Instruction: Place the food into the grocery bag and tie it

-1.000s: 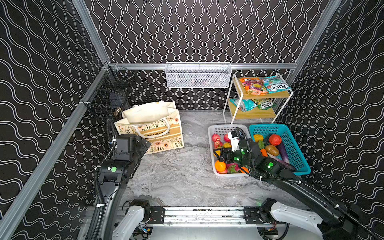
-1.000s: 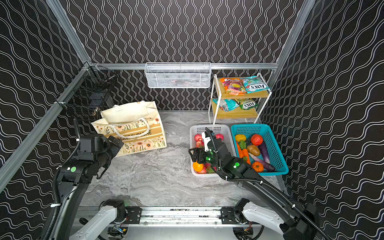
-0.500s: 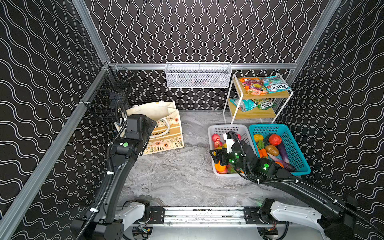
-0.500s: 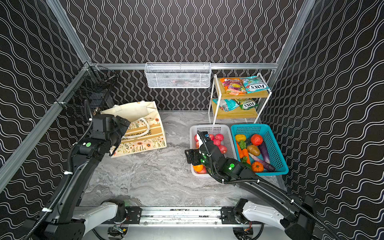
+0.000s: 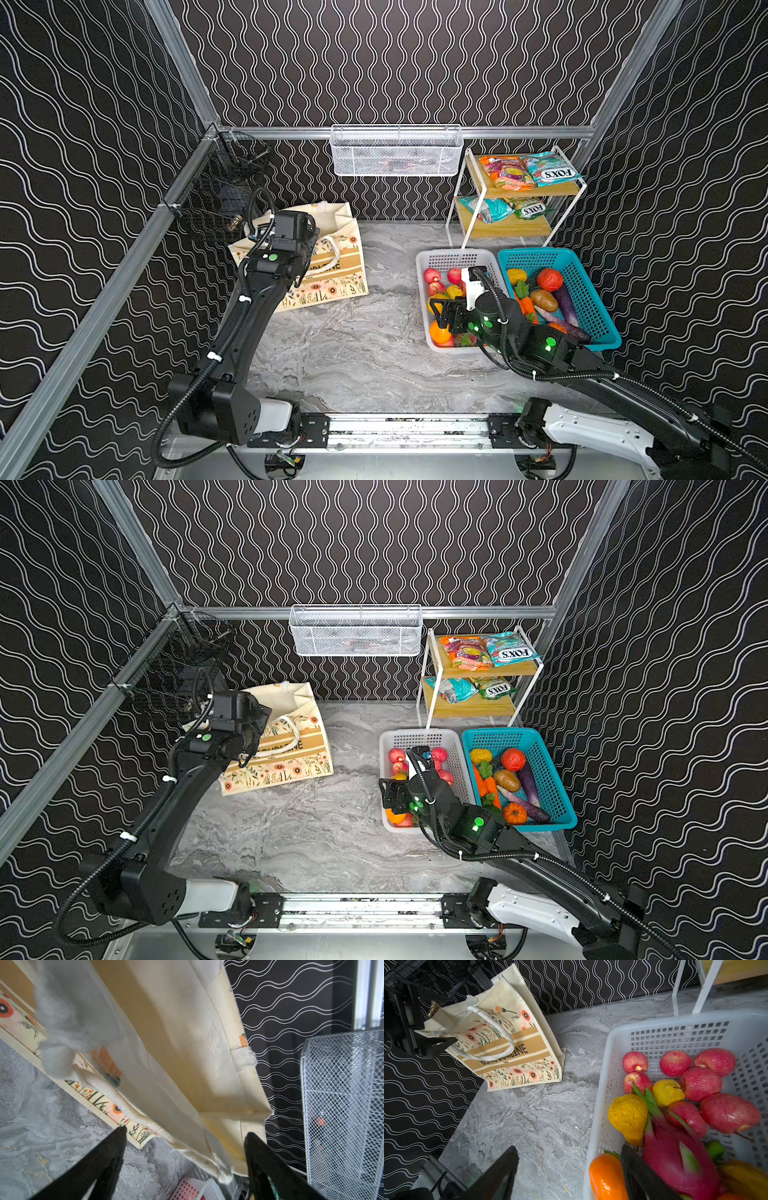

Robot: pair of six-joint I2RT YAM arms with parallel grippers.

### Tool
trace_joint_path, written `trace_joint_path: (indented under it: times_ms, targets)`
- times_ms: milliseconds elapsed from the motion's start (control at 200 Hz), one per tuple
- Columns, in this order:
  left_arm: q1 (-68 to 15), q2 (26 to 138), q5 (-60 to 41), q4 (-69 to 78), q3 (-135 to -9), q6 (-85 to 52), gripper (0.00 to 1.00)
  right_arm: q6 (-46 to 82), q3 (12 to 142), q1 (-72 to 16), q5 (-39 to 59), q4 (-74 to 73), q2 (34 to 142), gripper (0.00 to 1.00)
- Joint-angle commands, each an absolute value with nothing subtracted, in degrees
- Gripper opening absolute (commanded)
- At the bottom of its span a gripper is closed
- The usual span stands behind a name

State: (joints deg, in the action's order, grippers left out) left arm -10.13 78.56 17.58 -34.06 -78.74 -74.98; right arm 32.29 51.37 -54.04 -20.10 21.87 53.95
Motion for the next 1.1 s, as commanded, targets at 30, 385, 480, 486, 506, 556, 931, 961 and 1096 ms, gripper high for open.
trace_joint_path:
  times_ms: [30,385,480,486,506,556,931,961,1096]
  targets:
    - [-10.19,79.95,18.15,-35.26,-79.01,-77.70,0.86,31.33,49.15,-54.14,-21.29,18.70,53.44,0.79]
    - [-10.11,83.37,20.68,-35.76,-80.86,-76.43,0.83,25.77,49.46,-54.14,-19.54,15.21,59.45,0.81]
    - [-9.47,83.59,20.73,-36.00,-80.51,-76.46,0.77,25.77,47.64,-54.12,-19.43,12.73,59.22,0.81]
    - [-9.44,83.59,20.69,-36.06,-80.51,-76.51,0.76,25.76,47.59,-54.13,-19.43,12.65,59.23,0.81]
    - [-9.25,83.58,20.51,-36.13,-80.43,-76.55,0.74,25.68,47.32,-54.14,-19.42,12.35,59.23,0.81]
    - [-8.81,83.28,20.43,-36.08,-80.04,-76.29,0.68,25.40,47.15,-54.12,-19.50,12.20,59.24,0.81]
    - [-7.80,79.71,18.59,-31.72,-73.34,-74.30,0.10,23.60,48.47,-54.12,-21.23,13.33,59.93,0.82]
    - [-7.82,79.31,18.09,-30.65,-72.43,-74.40,0.00,23.60,48.67,-54.12,-21.31,13.57,59.82,0.82]
    - [-7.42,76.85,15.82,-30.03,-69.61,-74.27,0.00,23.86,49.38,-54.13,-21.77,14.79,59.21,0.82]
